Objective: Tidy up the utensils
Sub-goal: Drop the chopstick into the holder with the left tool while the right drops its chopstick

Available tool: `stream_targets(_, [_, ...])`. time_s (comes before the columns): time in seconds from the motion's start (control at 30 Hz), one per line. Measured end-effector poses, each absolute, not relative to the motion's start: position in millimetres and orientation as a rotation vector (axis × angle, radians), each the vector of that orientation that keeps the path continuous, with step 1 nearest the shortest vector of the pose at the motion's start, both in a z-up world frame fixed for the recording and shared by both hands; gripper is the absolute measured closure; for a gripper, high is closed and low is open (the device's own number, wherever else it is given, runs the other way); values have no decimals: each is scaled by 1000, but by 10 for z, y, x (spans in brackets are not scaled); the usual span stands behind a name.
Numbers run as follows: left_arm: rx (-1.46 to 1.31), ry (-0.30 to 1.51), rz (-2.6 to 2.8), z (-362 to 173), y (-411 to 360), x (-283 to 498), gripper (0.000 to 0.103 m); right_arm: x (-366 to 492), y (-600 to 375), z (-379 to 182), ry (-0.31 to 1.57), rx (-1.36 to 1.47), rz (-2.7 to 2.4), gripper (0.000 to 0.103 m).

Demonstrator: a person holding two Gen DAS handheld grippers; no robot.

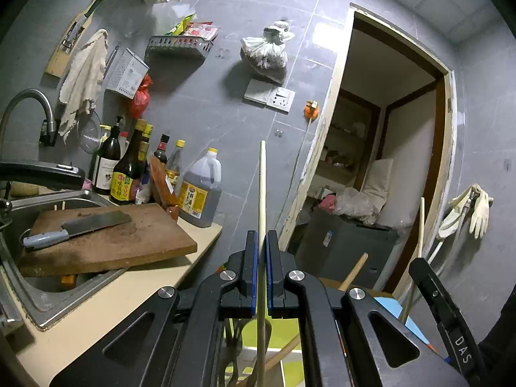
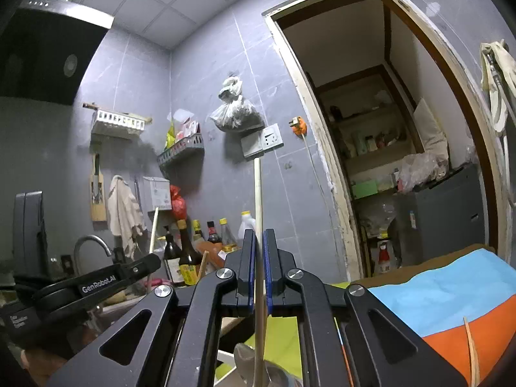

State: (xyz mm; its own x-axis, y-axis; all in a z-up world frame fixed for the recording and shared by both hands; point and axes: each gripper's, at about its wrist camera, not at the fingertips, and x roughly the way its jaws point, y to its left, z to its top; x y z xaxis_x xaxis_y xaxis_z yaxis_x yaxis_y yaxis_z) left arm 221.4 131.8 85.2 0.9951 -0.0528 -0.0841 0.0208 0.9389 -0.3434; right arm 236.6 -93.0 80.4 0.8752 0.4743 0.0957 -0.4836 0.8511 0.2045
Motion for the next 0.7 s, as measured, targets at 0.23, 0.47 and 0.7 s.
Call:
stream_targets(0.23, [-323,91,-33,749,1244,2134,100,2331,-890,729,-14,188,501,100])
stream_targets(0.47, [-299,129,-42,725,1230,2089,100,2307,-891,706,27,156,499,99])
stream_targets(0.7, [-312,170,-72,745,1240,2041,99,2259,-946,722,68,149,507,94])
